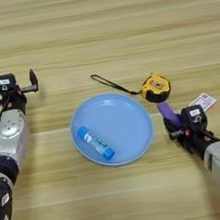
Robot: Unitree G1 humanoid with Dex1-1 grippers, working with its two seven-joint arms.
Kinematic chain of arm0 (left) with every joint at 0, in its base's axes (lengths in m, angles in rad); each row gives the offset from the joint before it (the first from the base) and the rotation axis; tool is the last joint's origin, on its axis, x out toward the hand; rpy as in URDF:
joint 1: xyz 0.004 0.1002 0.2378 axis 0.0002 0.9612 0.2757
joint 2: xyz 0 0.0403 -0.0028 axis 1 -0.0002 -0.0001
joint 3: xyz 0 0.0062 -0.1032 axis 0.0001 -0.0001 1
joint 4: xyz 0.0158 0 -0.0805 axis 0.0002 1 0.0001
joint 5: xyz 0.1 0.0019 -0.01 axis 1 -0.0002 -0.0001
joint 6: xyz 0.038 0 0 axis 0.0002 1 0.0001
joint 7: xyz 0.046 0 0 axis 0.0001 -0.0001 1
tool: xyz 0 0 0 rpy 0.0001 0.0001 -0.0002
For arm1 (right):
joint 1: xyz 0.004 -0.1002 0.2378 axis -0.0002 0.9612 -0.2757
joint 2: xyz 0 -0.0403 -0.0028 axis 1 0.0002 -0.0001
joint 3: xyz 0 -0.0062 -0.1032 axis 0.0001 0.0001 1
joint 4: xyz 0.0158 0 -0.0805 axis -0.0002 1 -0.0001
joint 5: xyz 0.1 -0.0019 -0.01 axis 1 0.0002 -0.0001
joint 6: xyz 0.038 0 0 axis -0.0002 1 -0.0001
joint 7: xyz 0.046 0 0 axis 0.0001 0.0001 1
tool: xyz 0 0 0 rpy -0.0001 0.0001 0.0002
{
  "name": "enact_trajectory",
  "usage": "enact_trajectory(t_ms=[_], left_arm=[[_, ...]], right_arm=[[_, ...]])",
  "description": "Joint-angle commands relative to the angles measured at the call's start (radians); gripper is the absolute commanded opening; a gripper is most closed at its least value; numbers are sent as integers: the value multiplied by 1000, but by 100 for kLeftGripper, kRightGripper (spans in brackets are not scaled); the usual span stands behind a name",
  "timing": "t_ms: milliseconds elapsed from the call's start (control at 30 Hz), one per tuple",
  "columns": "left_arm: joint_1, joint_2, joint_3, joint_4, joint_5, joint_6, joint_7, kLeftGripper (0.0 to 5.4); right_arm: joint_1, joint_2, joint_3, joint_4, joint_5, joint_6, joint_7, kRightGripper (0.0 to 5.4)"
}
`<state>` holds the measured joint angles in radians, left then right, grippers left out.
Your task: Move the objects on the table
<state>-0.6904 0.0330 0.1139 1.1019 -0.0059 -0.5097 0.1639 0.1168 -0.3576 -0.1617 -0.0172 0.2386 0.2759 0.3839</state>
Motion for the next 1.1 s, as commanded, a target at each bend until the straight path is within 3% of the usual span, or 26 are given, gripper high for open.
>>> enact_trajectory(t_ms=[33, 467, 867, 1100], left_arm=[[-2, 1, 0, -5, 8, 2, 6, 540], [-2, -2, -3, -7, 11, 2, 12, 540], [4, -7, -6, -17, 13, 1, 17, 540], [6, -9, -7, -23, 14, 4, 19, 540]], right_arm=[[33, 3, 7, -79, 6, 36, -2, 141], [86, 6, 16, -343, 26, 100, -12, 141], [-58, 60, 248, -258, -47, 113, 8, 141], [-90, 81, 306, -201, -72, 109, 12, 141]])
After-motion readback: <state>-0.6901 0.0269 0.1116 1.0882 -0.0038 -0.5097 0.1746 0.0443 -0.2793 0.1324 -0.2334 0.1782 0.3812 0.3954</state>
